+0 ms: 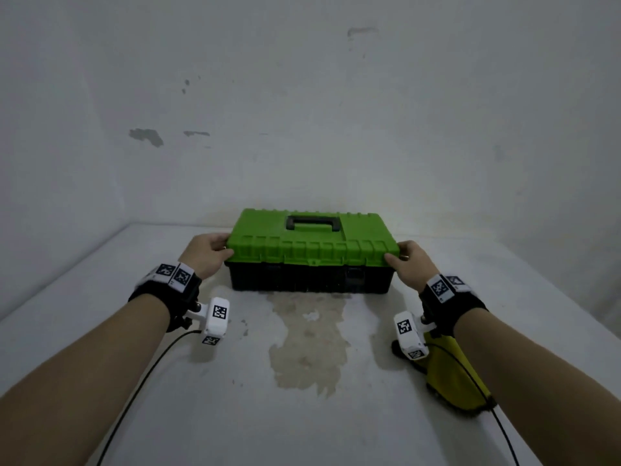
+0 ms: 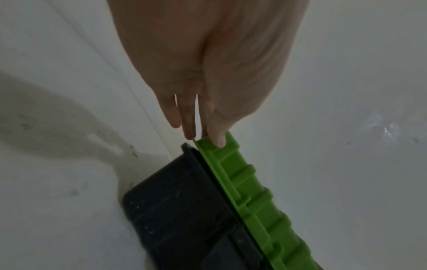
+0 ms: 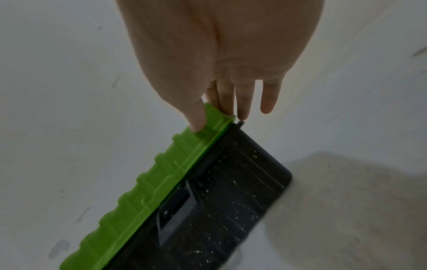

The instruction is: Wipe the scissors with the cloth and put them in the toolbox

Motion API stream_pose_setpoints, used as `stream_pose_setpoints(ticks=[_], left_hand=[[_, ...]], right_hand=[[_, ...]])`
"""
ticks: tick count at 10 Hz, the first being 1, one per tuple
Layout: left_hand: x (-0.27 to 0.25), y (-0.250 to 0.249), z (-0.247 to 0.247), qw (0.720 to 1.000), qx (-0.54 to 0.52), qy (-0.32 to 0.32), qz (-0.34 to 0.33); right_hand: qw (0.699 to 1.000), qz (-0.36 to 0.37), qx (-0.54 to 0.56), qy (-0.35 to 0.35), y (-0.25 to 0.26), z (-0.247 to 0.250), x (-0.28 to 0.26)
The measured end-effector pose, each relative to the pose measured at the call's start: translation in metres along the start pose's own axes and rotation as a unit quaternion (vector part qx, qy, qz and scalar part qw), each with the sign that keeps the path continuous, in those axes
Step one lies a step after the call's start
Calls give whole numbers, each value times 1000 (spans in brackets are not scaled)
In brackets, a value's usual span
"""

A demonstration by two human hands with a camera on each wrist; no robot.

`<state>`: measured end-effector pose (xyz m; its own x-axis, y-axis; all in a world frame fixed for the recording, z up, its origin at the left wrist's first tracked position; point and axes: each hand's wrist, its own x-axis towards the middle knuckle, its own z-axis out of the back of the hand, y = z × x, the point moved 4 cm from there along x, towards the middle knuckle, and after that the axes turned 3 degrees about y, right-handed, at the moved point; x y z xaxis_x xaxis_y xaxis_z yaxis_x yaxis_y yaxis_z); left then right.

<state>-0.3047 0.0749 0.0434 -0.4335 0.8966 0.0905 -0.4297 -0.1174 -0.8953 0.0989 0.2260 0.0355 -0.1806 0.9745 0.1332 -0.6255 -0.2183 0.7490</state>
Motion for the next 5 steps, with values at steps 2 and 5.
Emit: stream_pose_setpoints(ticks=[2, 5], left_hand=[[-4, 4, -10, 1000, 3, -23, -14], [-68, -7, -2, 994, 94, -34, -50]], right_hand=[[1000, -16, 7, -10, -4, -8, -5], [994, 7, -104, 25, 26, 19, -46]])
